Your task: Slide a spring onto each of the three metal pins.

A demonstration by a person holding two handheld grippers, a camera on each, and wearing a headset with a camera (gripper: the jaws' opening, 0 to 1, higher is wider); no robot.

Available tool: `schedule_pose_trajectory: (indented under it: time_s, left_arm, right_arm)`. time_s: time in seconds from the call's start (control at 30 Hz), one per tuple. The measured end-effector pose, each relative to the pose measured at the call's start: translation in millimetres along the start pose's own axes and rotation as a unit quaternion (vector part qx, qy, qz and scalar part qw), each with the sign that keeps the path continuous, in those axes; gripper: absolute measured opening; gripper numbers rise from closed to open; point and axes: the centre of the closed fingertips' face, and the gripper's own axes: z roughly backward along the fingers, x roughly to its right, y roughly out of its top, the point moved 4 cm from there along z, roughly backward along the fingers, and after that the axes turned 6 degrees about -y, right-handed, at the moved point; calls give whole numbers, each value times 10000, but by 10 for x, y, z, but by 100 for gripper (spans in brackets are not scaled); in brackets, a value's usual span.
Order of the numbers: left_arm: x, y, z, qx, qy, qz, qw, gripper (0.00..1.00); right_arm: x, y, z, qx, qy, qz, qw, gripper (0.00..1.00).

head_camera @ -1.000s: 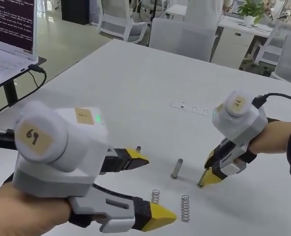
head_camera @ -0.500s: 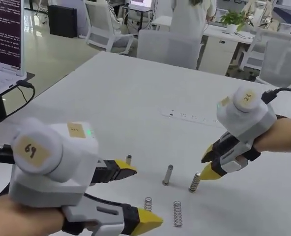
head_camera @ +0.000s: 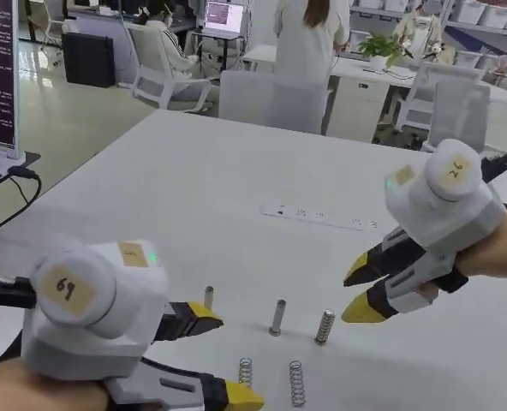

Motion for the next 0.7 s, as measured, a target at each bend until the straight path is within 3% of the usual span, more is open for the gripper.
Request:
schedule_pose_trajectory:
  time_s: [0.37, 0.53, 0.7]
  left_arm:
    - [-76, -159, -178, -297, 4, 109, 9995, 47]
    - [-124, -220, -256, -430, 124, 162, 9989, 44]
    - [-213, -292, -352, -544, 310, 395, 9973, 39]
  right_arm:
    - [-227, 32, 104, 309, -150, -82, 9994, 28]
    - [-262, 46, 139, 358, -183, -54, 9992, 28]
    - [-261, 60, 159, 402, -218, -45, 9989, 28]
